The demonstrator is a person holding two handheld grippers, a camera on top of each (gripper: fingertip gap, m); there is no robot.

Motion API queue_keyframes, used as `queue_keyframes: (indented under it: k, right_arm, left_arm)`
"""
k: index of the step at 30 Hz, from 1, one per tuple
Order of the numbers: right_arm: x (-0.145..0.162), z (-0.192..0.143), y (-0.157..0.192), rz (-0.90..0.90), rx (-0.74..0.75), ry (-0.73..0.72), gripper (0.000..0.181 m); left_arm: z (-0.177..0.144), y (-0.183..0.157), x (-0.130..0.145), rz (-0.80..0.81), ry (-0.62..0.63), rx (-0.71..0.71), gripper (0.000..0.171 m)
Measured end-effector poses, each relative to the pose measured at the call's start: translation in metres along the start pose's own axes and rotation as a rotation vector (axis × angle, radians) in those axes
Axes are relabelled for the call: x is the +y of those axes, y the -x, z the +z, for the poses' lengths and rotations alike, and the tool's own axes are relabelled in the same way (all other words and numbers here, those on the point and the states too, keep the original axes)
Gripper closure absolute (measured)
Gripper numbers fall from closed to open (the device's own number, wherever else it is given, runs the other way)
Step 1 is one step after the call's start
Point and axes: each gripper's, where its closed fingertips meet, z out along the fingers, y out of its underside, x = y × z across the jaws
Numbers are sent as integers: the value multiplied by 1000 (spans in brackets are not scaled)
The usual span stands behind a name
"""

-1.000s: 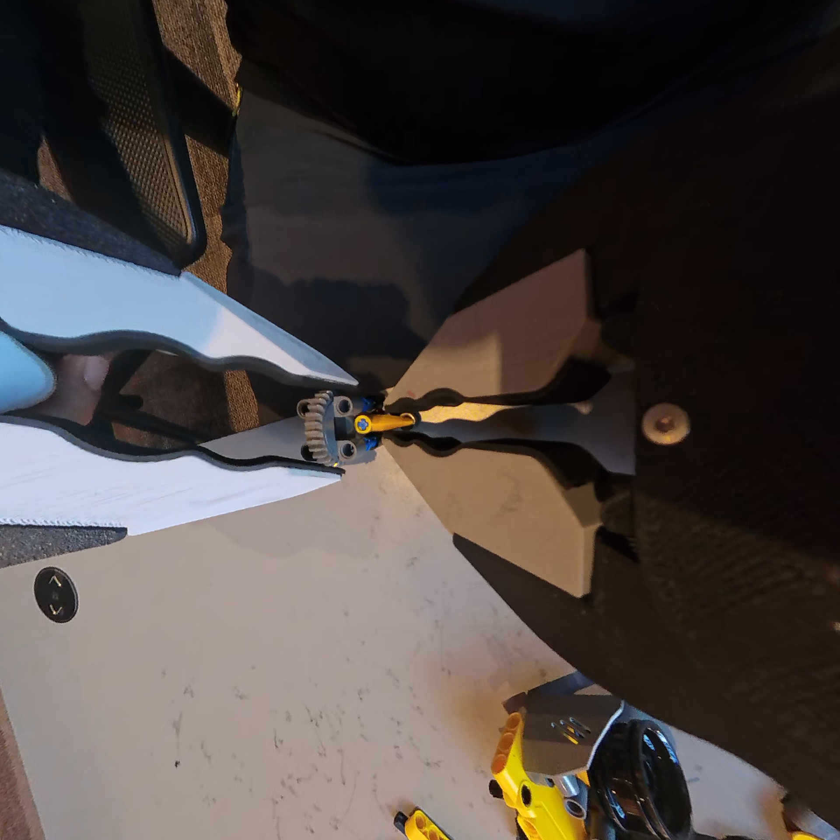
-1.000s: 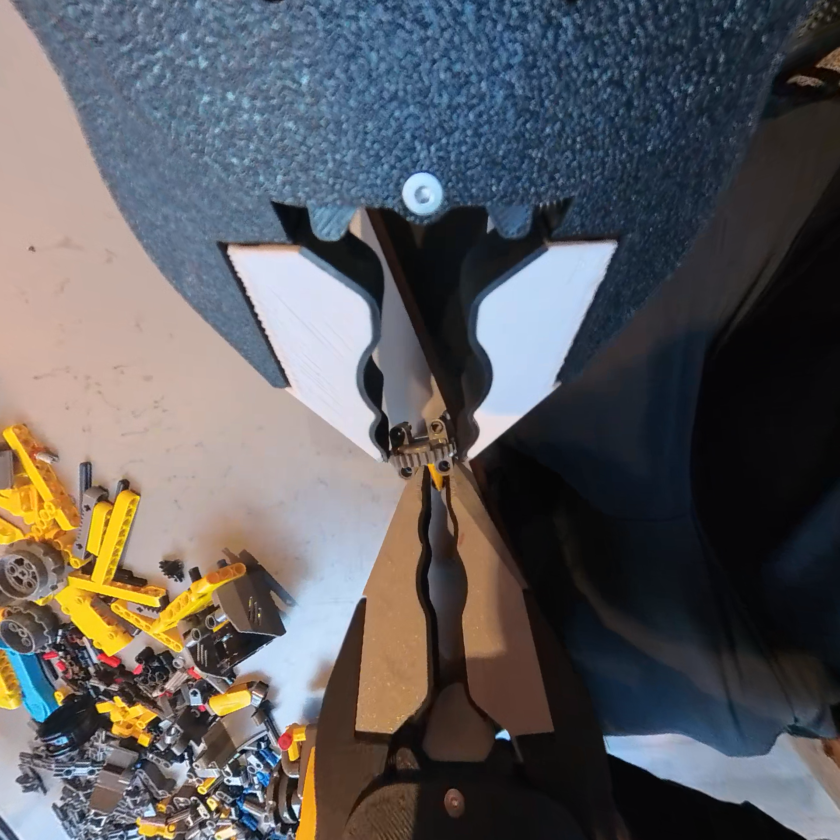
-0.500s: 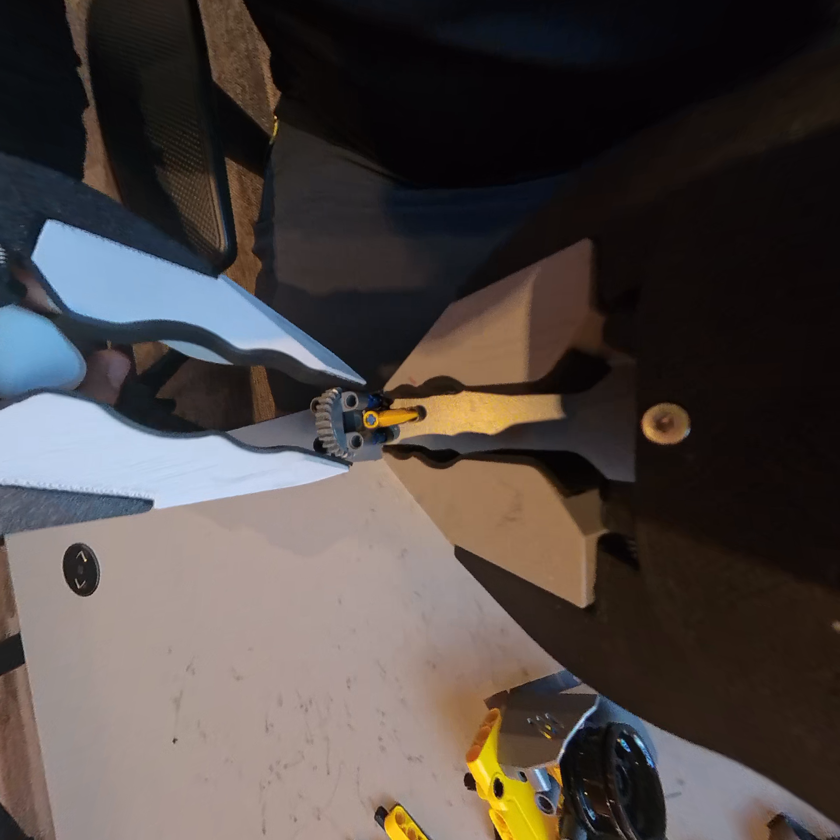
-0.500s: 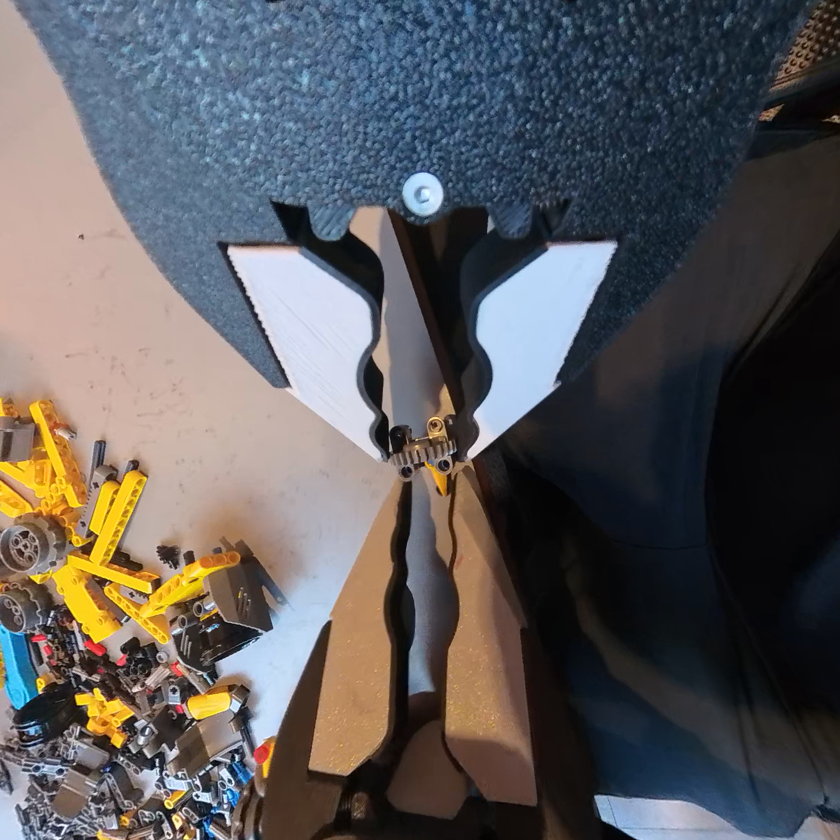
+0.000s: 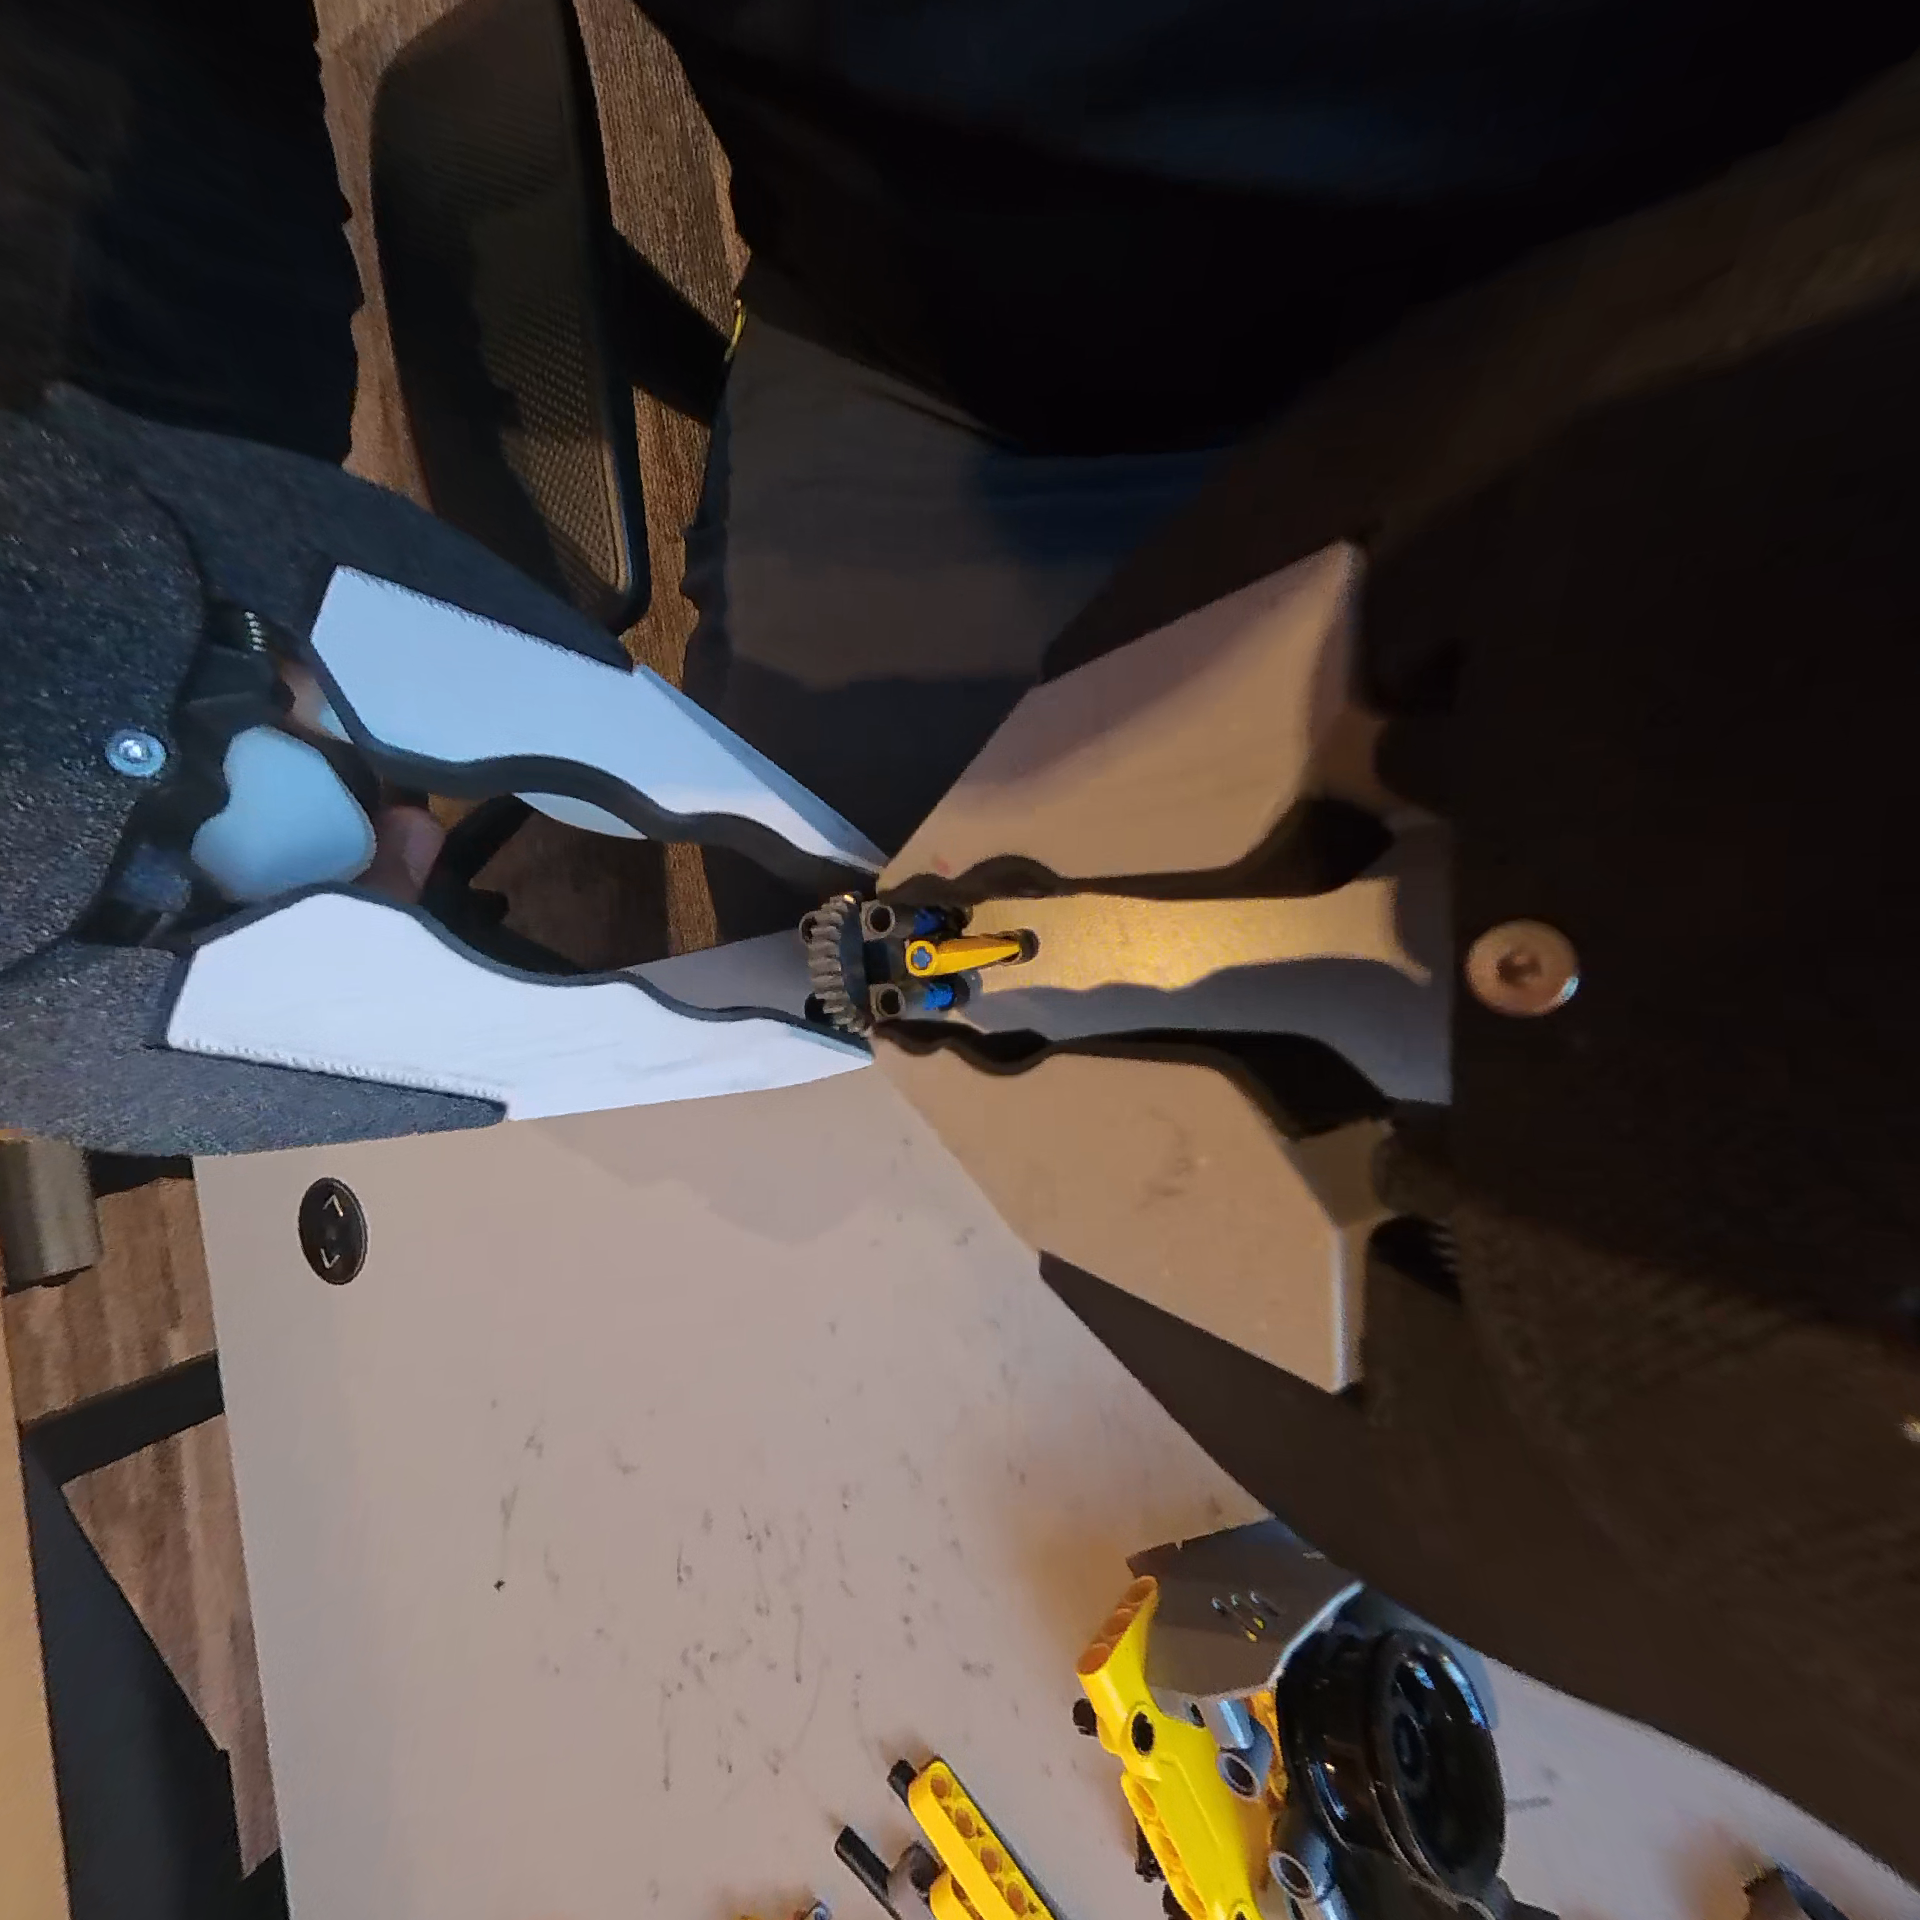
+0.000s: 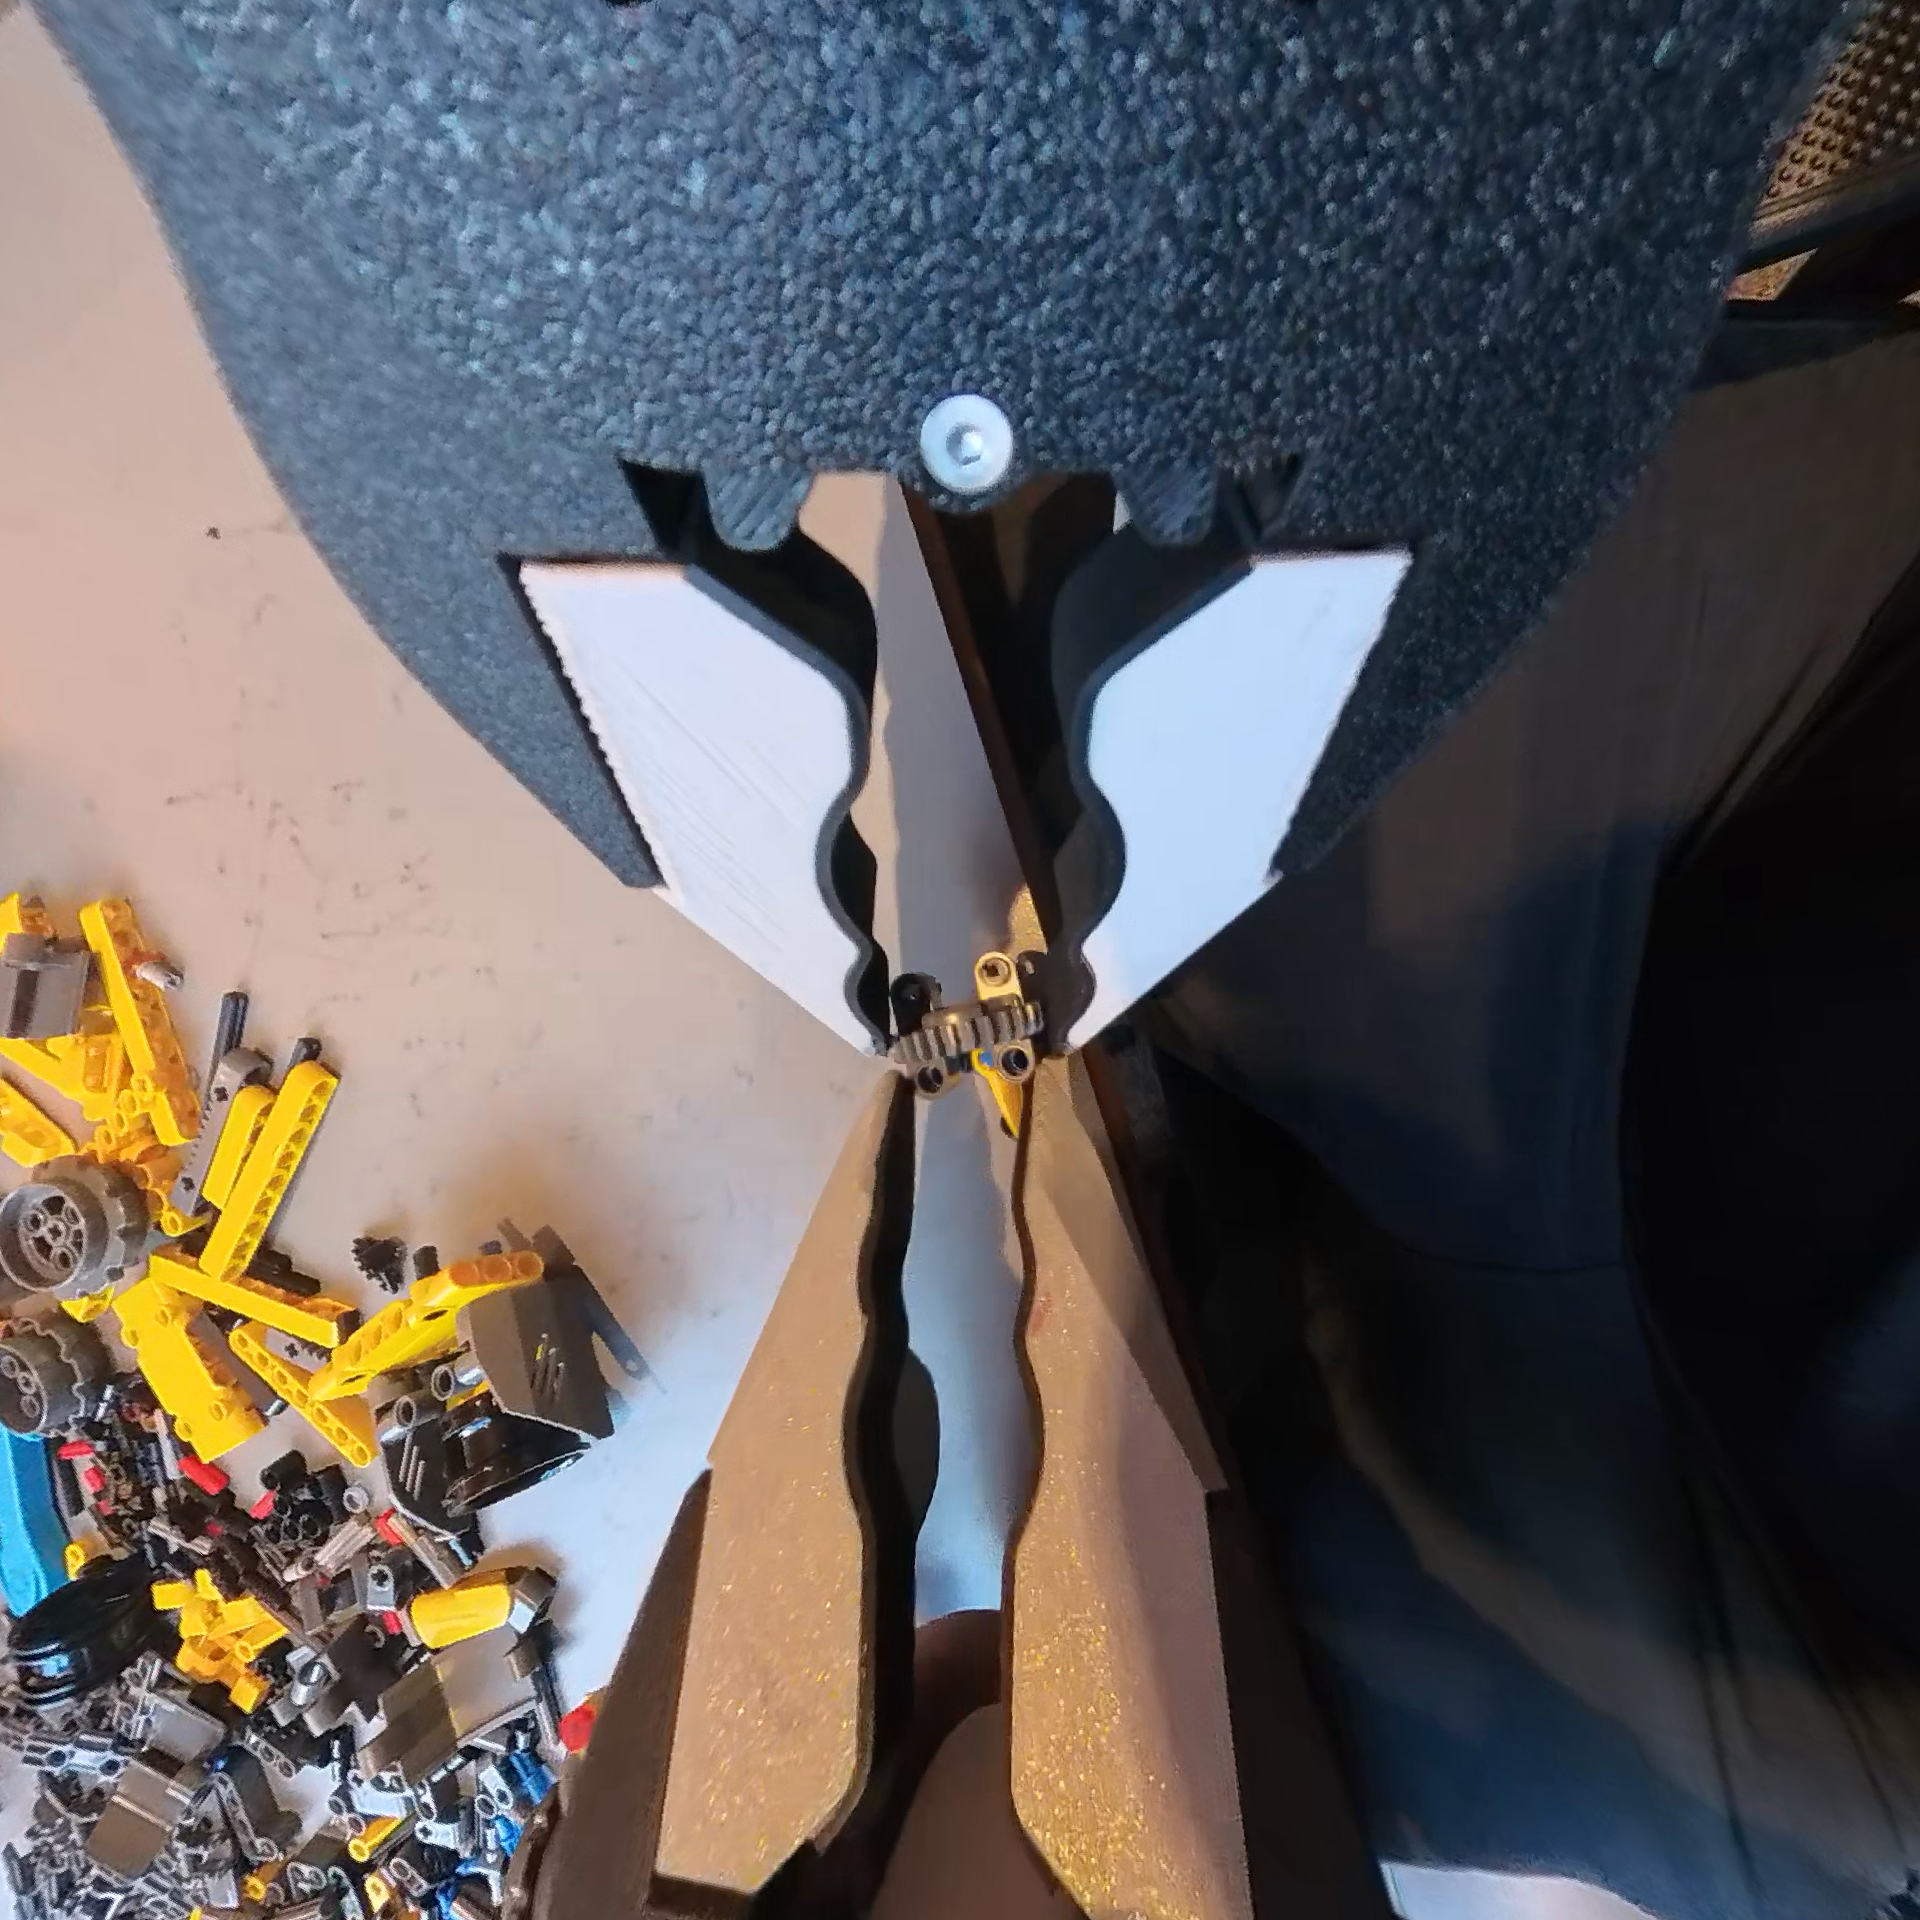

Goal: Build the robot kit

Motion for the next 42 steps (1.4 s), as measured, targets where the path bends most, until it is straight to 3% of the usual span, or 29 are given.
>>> queue_keyframes:
  k: [22,42]
  right_arm:
    - [-5,2,2,-67,-31,74,152]
    - [-6,3,1,-40,-32,58,152]
  left_arm:
    - [-7,-2,3,70,-9,-34,154]
    - [-11,0,5,7,-6,-4,155]
